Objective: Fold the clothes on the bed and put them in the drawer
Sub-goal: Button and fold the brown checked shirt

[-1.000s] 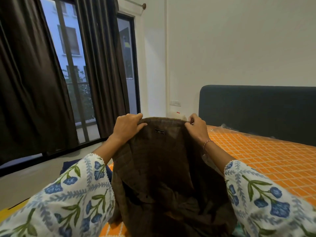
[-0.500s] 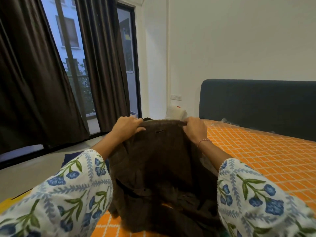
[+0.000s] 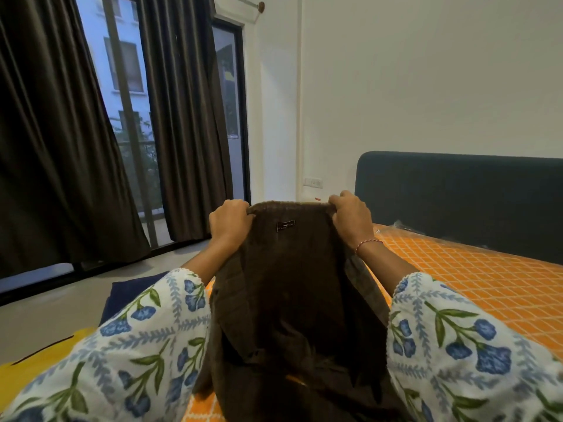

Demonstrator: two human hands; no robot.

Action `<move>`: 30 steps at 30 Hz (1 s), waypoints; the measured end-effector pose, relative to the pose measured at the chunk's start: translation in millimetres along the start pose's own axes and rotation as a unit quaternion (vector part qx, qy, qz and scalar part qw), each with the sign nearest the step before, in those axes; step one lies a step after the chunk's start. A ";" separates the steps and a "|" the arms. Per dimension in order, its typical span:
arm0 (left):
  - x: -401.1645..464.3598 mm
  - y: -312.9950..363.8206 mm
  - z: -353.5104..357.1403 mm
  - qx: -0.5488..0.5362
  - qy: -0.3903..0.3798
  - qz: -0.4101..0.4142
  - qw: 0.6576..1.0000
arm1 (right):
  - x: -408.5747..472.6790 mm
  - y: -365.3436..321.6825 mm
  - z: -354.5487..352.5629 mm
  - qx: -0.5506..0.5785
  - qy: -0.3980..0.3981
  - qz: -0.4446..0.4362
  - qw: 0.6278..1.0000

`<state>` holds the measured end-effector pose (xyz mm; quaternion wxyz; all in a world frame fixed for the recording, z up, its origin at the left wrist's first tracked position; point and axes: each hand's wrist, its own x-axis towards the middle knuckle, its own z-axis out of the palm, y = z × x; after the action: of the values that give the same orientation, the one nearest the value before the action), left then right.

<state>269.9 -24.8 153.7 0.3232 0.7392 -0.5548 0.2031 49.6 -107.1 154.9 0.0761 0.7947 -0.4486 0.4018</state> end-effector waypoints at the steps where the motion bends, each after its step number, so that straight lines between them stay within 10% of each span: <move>1: -1.4 -3.6 0.8 0.013 0.012 0.025 1.000 | -1.4 0.9 -0.3 -0.030 0.003 0.002 1.000; 6: -9.5 -10.7 -0.6 0.134 0.007 0.107 0.985 | -13.1 2.7 -1.7 -0.108 0.014 0.041 0.993; 14: -0.2 -6.0 3.8 0.050 -0.100 -0.145 0.983 | -5.5 -0.8 6.4 0.052 -0.006 0.254 0.966; 20: 18.5 -8.2 -13.5 0.058 -0.063 -0.166 0.982 | 10.4 -6.3 -14.5 -0.030 0.008 0.130 0.991; 25: 39.0 -16.9 -24.5 -0.202 -0.061 -0.242 0.947 | 27.3 -14.1 -26.0 0.080 -0.084 0.135 0.984; 30: 35.4 -24.9 -30.9 -0.162 -0.002 -0.193 0.968 | 30.7 -14.1 -33.4 0.174 -0.167 0.087 0.967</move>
<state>306.1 -23.1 192.7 0.4703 0.7709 -0.4274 0.0428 49.9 -102.8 202.2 -0.1744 0.8093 -0.4457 0.3405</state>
